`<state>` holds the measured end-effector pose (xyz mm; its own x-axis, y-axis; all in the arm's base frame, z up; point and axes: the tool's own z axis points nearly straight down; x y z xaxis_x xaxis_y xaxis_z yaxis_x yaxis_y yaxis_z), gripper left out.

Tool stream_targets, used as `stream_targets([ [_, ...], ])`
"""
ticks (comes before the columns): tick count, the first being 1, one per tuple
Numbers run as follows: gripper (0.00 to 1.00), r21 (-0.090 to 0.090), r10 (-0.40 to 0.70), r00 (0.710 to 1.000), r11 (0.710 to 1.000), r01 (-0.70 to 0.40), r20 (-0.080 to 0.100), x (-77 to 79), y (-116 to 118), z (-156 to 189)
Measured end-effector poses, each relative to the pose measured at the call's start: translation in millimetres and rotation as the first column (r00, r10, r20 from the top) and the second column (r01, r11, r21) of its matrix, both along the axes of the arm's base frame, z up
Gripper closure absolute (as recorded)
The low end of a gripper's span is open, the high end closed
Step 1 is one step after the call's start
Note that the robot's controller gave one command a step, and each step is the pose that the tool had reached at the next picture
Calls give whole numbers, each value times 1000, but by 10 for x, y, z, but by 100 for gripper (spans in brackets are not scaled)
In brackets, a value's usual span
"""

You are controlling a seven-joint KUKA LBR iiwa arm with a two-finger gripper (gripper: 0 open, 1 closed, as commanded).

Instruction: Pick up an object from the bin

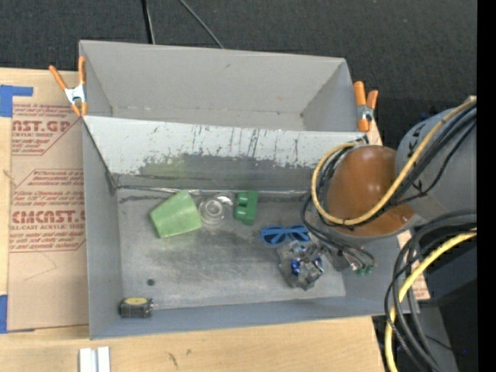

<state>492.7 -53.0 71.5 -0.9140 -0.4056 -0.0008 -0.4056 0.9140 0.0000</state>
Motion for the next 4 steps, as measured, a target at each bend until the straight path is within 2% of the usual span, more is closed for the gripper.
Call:
stream_targets([
  [1,0,0,0,1000,1000,0,4,11,3,5],
  [2,0,0,-662,749,749,662,1,233,-466,23],
  [3,100,-1,-661,750,750,661,-1,229,-459,24],
  [4,100,6,-645,764,764,645,9,294,-521,1679],
])
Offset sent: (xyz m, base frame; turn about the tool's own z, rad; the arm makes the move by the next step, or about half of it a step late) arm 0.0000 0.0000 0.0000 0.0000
